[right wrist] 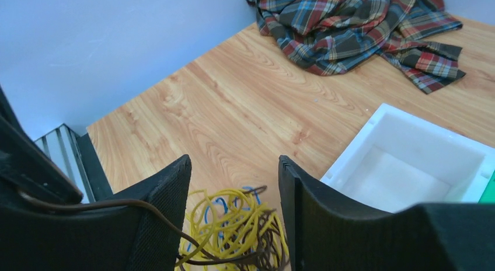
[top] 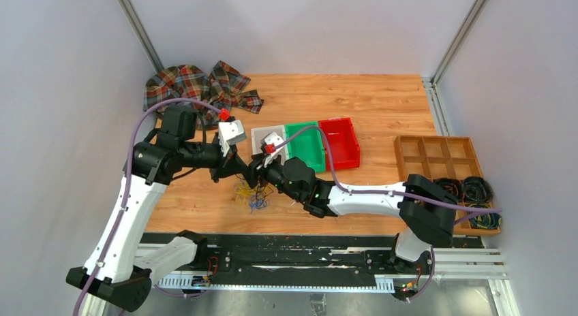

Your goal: Untangle the cables

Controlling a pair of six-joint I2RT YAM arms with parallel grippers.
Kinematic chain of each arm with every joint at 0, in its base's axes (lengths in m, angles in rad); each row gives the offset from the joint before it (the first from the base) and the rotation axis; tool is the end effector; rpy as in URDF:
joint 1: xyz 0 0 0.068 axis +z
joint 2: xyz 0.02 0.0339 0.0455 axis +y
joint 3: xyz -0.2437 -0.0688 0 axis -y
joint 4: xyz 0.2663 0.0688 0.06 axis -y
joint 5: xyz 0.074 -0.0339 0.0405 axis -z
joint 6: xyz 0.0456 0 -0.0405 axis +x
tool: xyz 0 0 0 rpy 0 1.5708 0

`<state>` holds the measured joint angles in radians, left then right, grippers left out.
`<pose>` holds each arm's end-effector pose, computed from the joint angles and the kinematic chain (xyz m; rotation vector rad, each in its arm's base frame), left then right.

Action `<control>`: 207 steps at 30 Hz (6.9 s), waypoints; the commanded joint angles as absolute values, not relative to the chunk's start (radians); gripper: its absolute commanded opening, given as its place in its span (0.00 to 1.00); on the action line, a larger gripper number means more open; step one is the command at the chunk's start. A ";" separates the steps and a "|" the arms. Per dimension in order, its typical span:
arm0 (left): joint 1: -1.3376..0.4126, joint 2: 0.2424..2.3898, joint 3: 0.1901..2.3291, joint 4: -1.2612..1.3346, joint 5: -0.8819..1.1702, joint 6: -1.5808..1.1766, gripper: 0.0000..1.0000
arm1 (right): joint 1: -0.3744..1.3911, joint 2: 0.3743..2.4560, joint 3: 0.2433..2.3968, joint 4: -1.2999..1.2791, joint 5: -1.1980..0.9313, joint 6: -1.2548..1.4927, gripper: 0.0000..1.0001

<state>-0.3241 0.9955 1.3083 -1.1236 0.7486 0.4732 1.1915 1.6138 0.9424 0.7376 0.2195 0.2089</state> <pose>0.1762 -0.0919 0.3792 1.1817 1.9091 -0.8029 0.1553 0.3628 0.2461 -0.5786 1.4739 0.9502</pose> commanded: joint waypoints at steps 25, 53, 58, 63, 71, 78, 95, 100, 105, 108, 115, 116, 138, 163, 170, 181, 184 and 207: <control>-0.348 1.183 1.986 -1.137 0.778 0.291 0.01 | 1.207 1.531 0.602 0.829 0.418 0.306 0.56; -0.348 1.297 2.320 -0.610 0.283 0.263 0.00 | 1.209 1.554 0.474 0.810 0.400 0.500 0.59; -0.348 1.322 2.369 -0.403 0.180 0.378 0.00 | 1.209 1.564 0.464 0.818 0.399 0.514 0.60; -0.348 1.310 2.346 -0.319 0.148 0.421 0.00 | 1.209 1.563 0.454 0.818 0.387 0.522 0.56; -0.348 1.301 2.344 -0.112 0.050 0.451 0.00 | 1.209 1.589 0.432 0.813 0.364 0.570 0.50; -0.348 1.341 2.413 0.093 -0.047 0.487 0.01 | 1.210 1.606 0.452 0.781 0.347 0.589 0.48; -0.348 1.099 1.955 0.020 0.248 0.373 0.00 | 1.205 1.354 0.572 0.543 0.357 0.445 0.71; -0.348 1.024 1.806 -0.079 0.355 0.346 0.00 | 1.148 1.275 0.685 0.369 0.334 0.379 0.73; -0.349 0.979 1.705 -0.166 0.471 0.351 0.00 | 1.009 1.290 0.757 0.250 0.297 0.368 0.72; -0.348 0.959 1.653 -0.184 0.517 0.358 0.00 | 0.909 1.353 0.810 0.185 0.271 0.357 0.69; -0.348 0.940 1.614 -0.200 0.529 0.383 0.00 | 0.827 1.544 0.957 0.142 0.221 0.312 0.68; -0.348 0.940 1.615 -0.208 0.529 0.390 0.00 | 0.825 1.564 0.973 0.143 0.212 0.309 0.68; -0.348 0.882 1.535 -0.257 0.543 0.488 0.00 | 0.823 1.869 1.197 0.008 0.318 0.615 0.27; -0.348 0.893 1.445 -0.225 0.545 0.514 0.00 | 0.858 2.029 1.402 -0.006 0.367 0.770 0.27; -0.348 0.922 1.440 -0.194 0.535 0.526 0.00 | 0.855 1.887 1.293 0.104 0.364 0.763 0.59; -0.348 1.045 1.420 -0.017 0.472 0.471 0.00 | 0.812 1.607 1.060 0.220 0.403 0.658 0.66; -0.348 1.083 1.431 -0.007 0.471 0.475 0.00 | 0.811 1.550 0.996 0.233 0.411 0.631 0.66; -0.349 1.195 1.247 0.024 0.329 0.756 0.00 | 0.801 1.193 0.644 0.210 0.531 0.650 0.63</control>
<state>-0.3447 1.1973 1.2827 -0.0025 0.3645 0.7067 0.8165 1.2457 0.6720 0.2146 0.4698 0.6361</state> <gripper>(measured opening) 0.010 0.636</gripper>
